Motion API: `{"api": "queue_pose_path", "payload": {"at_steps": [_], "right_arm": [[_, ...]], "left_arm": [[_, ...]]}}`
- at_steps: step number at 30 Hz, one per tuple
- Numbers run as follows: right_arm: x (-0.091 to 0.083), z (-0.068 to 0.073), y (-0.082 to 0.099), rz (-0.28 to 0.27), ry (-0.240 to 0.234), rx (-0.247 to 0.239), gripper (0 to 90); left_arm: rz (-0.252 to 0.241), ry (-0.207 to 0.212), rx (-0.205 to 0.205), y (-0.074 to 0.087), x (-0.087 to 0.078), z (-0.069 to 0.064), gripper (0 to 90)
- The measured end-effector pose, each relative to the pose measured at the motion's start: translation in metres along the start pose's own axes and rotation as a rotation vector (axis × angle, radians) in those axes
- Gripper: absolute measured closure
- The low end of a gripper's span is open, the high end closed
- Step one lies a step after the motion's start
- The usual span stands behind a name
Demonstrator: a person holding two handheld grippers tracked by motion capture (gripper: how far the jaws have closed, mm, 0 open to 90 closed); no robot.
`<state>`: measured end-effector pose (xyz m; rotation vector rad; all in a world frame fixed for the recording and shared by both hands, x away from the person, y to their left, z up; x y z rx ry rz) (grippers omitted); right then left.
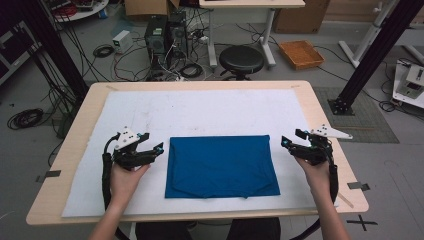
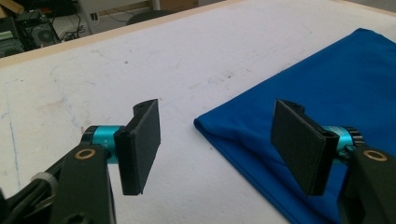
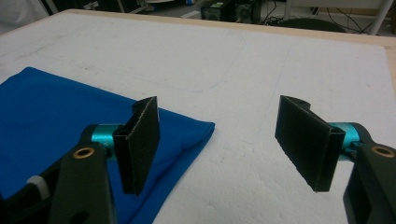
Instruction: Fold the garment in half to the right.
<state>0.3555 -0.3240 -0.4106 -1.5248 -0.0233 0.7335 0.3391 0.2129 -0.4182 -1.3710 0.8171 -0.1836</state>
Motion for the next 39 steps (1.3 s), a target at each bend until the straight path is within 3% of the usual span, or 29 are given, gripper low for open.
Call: {"api": "queue_pose_path", "payload": {"at_steps": [9, 13, 18, 26, 30, 35, 39], "right_arm": [[-0.002, -0.005, 0.002, 0.006, 0.011, 0.008, 30.8], [-0.007, -0.009, 0.002, -0.005, 0.024, 0.014, 30.8], [-0.011, -0.013, 0.002, -0.015, 0.032, 0.021, 30.8], [-0.014, -0.009, -0.001, -0.024, 0.054, 0.005, 31.3], [-0.011, -0.006, 0.000, -0.017, 0.055, -0.009, 31.4], [-0.008, -0.001, -0.001, -0.011, 0.051, -0.026, 31.5], [-0.008, 0.002, -0.001, -0.013, 0.047, -0.036, 31.5]], "left_arm": [[0.009, -0.022, -0.017, -0.004, 0.000, -0.003, 33.5], [-0.014, -0.019, -0.011, -0.009, -0.007, -0.011, 33.5], [-0.005, -0.017, -0.020, -0.006, -0.017, -0.025, 33.5], [0.004, -0.023, -0.145, 0.015, -0.041, -0.041, 34.0], [0.044, 0.031, -0.240, 0.029, -0.042, -0.052, 36.2], [0.122, 0.047, -0.361, 0.049, -0.039, -0.065, 40.4], [0.152, 0.058, -0.417, 0.057, -0.039, -0.069, 42.3]]}}
Point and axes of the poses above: each handheld gripper's, and its own axes: x roughly forward along the jaws, y roughly out of its underside, z roughly to its left, the point moved 1 cm from there along x, roughly forward along the jaws, and after that the axes turned 3 degrees about y, right-handed, at the moved point
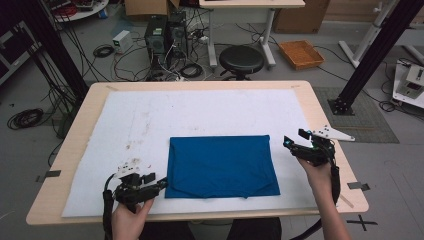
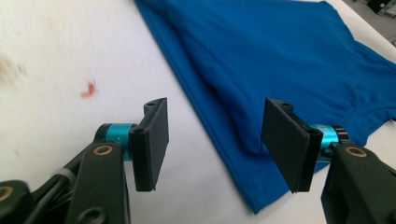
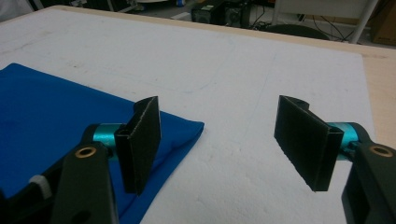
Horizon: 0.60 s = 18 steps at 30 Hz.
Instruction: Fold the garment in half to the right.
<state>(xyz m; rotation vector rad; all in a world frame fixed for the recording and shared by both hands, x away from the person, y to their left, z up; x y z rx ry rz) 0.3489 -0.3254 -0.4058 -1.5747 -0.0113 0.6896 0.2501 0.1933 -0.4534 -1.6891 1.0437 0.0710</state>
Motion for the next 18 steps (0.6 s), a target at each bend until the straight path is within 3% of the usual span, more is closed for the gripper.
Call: {"api": "queue_pose_path", "payload": {"at_steps": [4, 18], "right_arm": [[0.001, 0.002, 0.000, 0.001, -0.003, -0.006, 31.5], [0.008, 0.023, -0.007, -0.006, -0.046, -0.034, 31.5]], "left_arm": [[0.028, 0.004, -0.036, 0.004, 0.007, -0.003, 45.2], [0.013, -0.067, -0.022, 0.005, 0.020, -0.020, 55.5]]}}
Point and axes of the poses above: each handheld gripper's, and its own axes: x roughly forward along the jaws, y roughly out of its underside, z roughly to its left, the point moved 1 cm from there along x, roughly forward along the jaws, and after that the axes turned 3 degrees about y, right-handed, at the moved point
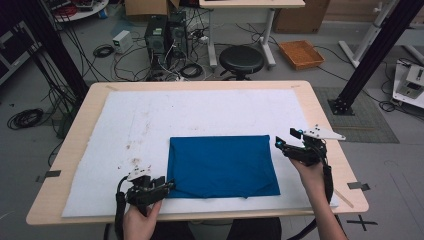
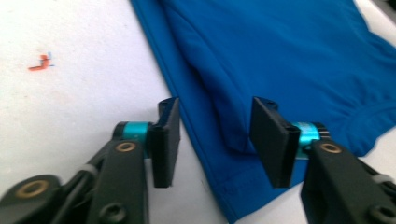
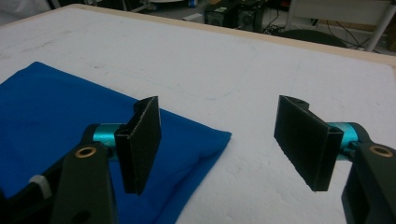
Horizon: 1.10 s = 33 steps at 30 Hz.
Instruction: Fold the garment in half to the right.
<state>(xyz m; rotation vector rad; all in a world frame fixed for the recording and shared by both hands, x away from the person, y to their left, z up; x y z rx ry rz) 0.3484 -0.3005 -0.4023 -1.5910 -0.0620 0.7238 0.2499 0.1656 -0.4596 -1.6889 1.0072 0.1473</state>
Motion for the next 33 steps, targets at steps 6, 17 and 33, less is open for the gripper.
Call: {"api": "queue_pose_path", "payload": {"at_steps": [6, 17, 33], "right_arm": [[0.014, 0.020, -0.009, 0.008, -0.044, -0.022, 31.6], [0.046, 0.068, -0.033, 0.018, -0.126, -0.082, 32.4], [0.108, 0.130, -0.053, 0.090, -0.256, -0.081, 43.8]], "left_arm": [[0.000, -0.031, 0.000, 0.000, 0.002, -0.003, 68.2], [-0.012, -0.009, -0.007, 0.002, 0.004, -0.007, 59.7], [-0.014, -0.040, 0.022, 0.002, 0.006, -0.007, 73.7]]}}
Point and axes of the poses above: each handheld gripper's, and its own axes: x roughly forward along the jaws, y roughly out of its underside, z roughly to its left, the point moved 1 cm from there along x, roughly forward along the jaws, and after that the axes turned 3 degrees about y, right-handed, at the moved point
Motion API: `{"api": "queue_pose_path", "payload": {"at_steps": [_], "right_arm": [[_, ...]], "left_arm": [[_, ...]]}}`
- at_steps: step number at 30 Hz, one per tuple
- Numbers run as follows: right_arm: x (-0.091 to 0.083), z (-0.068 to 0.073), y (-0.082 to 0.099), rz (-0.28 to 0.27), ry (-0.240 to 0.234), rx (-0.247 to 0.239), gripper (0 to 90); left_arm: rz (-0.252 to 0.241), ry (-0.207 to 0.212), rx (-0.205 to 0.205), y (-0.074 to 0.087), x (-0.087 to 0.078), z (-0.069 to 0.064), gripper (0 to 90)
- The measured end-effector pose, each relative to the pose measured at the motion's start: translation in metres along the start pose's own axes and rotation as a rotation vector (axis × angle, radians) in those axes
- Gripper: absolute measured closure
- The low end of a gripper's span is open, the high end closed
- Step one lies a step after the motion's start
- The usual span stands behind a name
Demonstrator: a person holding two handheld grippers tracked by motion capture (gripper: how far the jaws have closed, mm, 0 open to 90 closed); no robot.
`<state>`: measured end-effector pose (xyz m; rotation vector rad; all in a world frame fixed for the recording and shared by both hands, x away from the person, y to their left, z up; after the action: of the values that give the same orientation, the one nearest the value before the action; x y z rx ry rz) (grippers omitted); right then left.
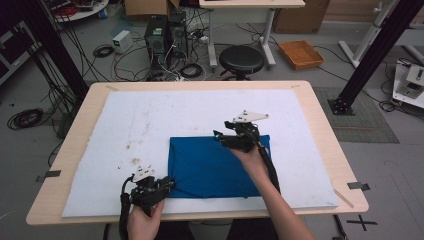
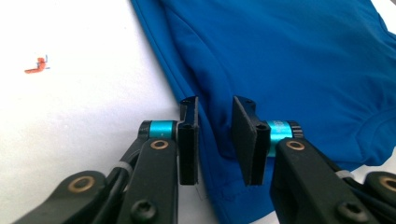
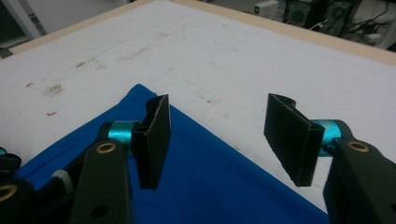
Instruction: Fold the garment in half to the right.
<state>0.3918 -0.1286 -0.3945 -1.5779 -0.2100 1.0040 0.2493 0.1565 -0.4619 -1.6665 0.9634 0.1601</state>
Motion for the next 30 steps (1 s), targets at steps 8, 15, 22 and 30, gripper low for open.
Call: {"api": "queue_pose_path", "payload": {"at_steps": [8, 15, 22, 30], "right_arm": [[0.055, 0.028, -0.013, 0.110, -0.061, 0.005, 57.3], [0.102, 0.052, -0.021, 0.167, -0.086, 0.002, 64.1], [0.139, 0.071, -0.021, 0.221, -0.086, -0.008, 67.0], [0.161, 0.083, -0.026, 0.268, -0.051, -0.047, 71.6]], "left_arm": [[-0.002, -0.002, 0.017, 0.000, 0.001, -0.001, 76.4], [-0.004, 0.010, 0.005, 0.001, 0.001, 0.000, 76.4], [0.000, 0.017, 0.005, 0.000, 0.000, 0.001, 76.4], [-0.003, 0.023, -0.002, 0.000, 0.000, 0.002, 76.4]]}}
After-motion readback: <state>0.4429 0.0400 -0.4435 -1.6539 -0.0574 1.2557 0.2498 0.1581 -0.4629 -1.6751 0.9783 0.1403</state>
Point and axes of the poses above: each handheld gripper's, and its own axes: x roughly forward along the jaws, y roughly out of its underside, z roughly to its left, the point moved 1 cm from there along x, roughly forward along the jaws, and after that the axes turned 3 degrees about y, right-handed, at the moved point
